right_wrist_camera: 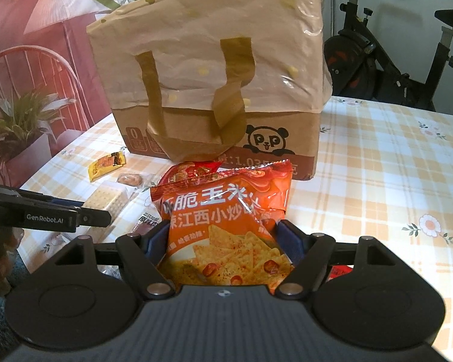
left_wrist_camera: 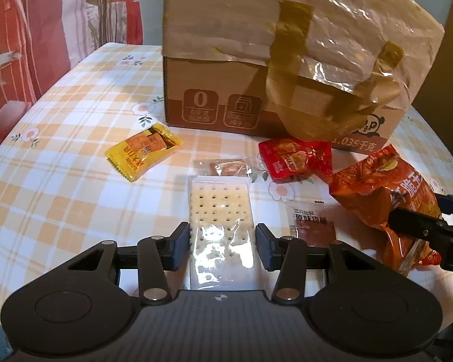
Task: Organize snacks
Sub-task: 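Grasp the white cracker sheet with the left tool while the right tool holds the orange chip bag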
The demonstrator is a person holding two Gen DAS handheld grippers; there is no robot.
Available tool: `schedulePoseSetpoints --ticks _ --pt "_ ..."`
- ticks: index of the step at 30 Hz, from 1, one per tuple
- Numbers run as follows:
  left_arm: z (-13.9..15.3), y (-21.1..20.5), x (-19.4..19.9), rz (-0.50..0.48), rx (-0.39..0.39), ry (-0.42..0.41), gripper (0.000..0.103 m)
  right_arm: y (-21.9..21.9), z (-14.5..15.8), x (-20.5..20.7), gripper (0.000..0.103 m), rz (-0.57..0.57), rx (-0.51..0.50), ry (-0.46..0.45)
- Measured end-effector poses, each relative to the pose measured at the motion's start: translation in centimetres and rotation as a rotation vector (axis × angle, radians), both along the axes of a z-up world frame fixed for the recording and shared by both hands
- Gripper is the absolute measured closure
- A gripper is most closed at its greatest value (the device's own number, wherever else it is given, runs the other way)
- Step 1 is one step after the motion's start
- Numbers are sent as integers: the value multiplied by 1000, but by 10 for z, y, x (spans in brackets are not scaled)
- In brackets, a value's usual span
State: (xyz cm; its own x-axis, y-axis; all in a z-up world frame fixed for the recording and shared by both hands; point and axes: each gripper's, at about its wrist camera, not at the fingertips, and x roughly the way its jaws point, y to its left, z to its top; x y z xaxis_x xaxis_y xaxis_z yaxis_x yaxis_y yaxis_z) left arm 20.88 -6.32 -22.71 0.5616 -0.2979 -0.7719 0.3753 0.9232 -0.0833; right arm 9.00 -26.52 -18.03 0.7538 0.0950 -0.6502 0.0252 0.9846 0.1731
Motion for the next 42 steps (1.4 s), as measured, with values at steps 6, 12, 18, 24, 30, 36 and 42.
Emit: schedulePoseSetpoints --ticks 6,12,18,24,30,36,42 --pt "-2 2 3 15 -7 7 53 0 0 0 24 -3 0 -3" --pt "-2 2 3 14 -6 6 53 -2 -2 -1 23 -9 3 -8" --pt "-2 3 3 16 -12 7 54 -1 -3 -1 22 -16 6 -10" --pt "1 4 0 5 -36 4 54 -3 -4 0 17 -18 17 -1" --pt "6 2 -5 -9 -58 -17 54 -8 -8 10 13 -11 42 25" --pt "11 4 -7 -7 -75 -38 54 -13 -11 11 14 -10 79 29" --pt "13 5 -9 -10 -81 -50 54 -14 -7 2 24 4 111 9"
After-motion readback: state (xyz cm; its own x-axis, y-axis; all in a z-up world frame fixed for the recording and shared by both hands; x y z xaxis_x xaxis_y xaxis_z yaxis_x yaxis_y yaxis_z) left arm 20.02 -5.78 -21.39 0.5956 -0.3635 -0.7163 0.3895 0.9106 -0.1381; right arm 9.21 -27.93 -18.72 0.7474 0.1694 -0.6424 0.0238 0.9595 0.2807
